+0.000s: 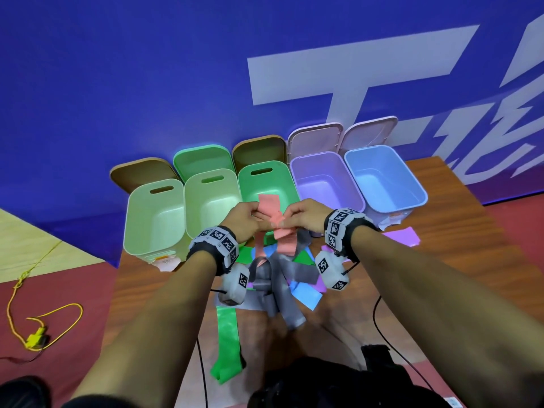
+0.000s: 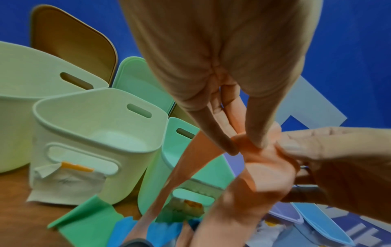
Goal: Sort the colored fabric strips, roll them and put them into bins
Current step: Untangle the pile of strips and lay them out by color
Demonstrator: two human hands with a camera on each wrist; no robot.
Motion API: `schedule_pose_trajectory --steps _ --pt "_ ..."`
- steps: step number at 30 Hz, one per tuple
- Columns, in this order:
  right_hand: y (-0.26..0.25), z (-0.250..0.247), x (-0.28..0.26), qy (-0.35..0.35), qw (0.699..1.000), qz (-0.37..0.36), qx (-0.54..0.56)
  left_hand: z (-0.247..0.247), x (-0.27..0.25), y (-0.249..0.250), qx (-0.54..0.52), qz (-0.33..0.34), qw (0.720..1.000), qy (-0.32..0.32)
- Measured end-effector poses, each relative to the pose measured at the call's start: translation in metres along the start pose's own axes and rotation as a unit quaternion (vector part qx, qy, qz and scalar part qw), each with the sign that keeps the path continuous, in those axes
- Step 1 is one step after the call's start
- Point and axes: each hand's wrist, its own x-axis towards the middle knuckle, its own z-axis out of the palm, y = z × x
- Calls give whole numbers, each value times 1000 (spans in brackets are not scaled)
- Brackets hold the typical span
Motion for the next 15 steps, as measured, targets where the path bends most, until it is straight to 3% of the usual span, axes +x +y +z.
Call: schedule_pose_trajectory --steps 15 --pt "-9 -5 -10 43 996 -73 23 -1 1 7 -3 14 999 30"
